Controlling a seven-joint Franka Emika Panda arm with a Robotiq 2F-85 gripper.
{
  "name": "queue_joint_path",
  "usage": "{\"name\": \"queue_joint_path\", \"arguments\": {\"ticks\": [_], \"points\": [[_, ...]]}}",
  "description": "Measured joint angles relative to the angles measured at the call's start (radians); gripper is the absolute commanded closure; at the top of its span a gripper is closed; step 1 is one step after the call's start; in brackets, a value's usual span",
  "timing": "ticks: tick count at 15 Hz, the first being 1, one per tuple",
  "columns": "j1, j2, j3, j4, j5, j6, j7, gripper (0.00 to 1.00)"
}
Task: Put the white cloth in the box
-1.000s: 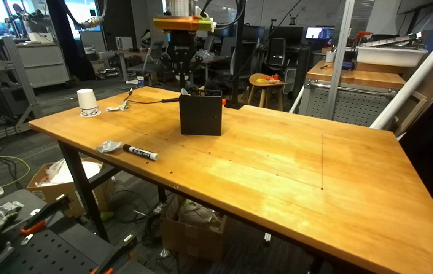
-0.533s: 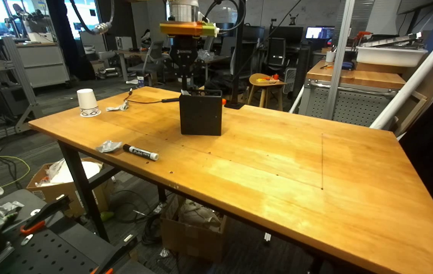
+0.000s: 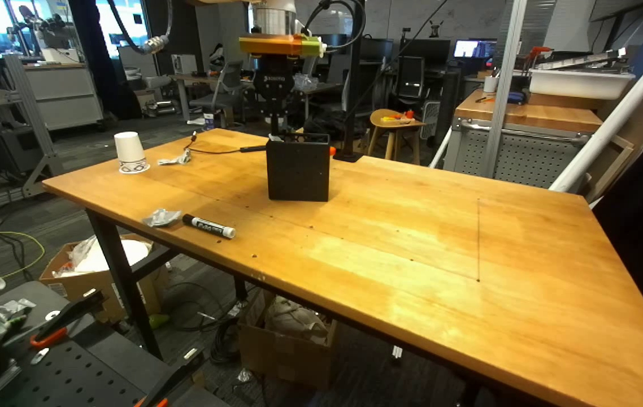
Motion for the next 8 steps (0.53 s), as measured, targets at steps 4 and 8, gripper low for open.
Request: {"name": "queue_joint_path", "arguments": {"ticks": [4,8], "points": [[-0.002,0.005,0.000,0.000,0.000,0.000,0.000,1.00],[-0.005,0.019,0.000,0.000,0.000,0.000,0.000,1.00]]}}
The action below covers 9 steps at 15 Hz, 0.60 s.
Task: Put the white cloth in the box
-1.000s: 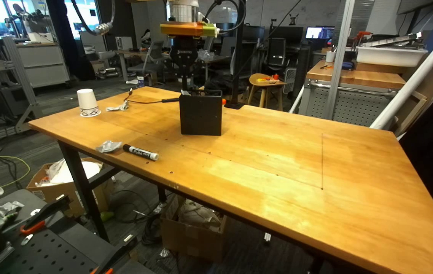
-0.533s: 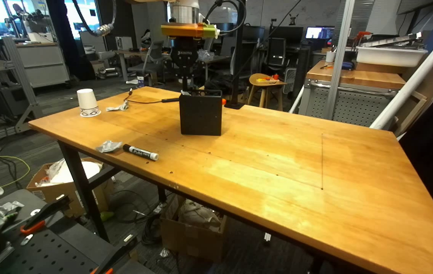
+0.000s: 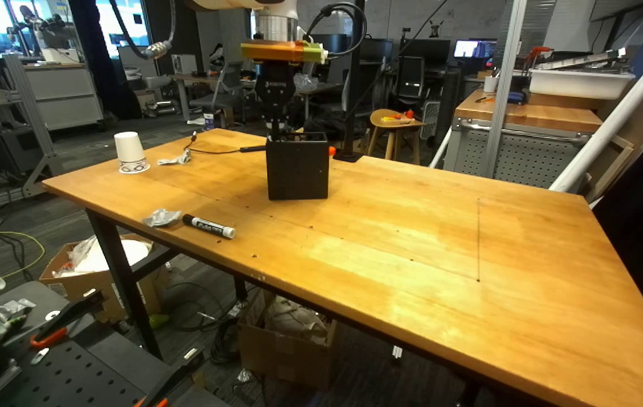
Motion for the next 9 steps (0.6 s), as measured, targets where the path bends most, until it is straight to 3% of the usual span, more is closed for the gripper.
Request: {"name": "queue_joint_path", "arguments": {"ticks": [9], "points": [[-0.013,0.061,0.000,0.003,0.002,0.000,-0.001,1.00]]}}
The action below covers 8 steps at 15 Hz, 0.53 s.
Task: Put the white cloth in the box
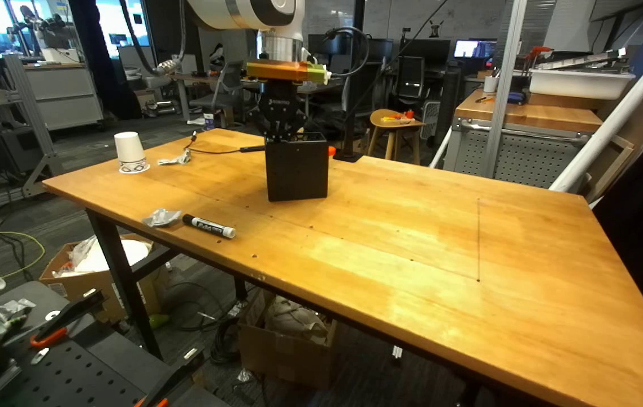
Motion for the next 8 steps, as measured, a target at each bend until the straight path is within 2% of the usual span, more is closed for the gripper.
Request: {"name": "queue_joint_path", "arguments": {"ticks": [8], "points": [[-0.030,0.027,0.006,0.017,0.103,-0.002,-0.076,1.00]]}}
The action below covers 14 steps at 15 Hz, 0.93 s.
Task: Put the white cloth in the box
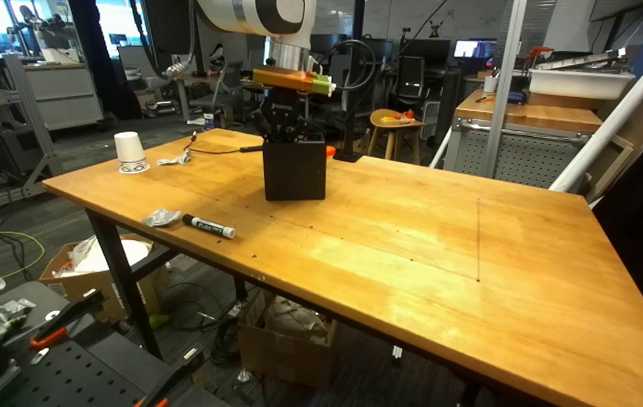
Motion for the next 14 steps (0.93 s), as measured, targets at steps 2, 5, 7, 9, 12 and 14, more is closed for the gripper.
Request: {"name": "queue_joint_path", "arguments": {"ticks": [2,5,7,9,12,14], "points": [[-0.005,0.000,0.000,0.000,0.017,0.000,-0.012,1.00],[-0.007,-0.004,0.001,0.000,0.021,0.000,-0.013,1.00],[-0.007,-0.013,0.004,0.000,0.021,0.000,-0.013,1.00],[-0.006,-0.024,0.006,0.003,0.021,0.000,-0.013,1.00],[-0.006,-0.041,0.008,0.013,0.020,0.001,-0.013,1.00],[-0.006,-0.045,0.008,0.027,0.011,0.001,-0.013,1.00]]}}
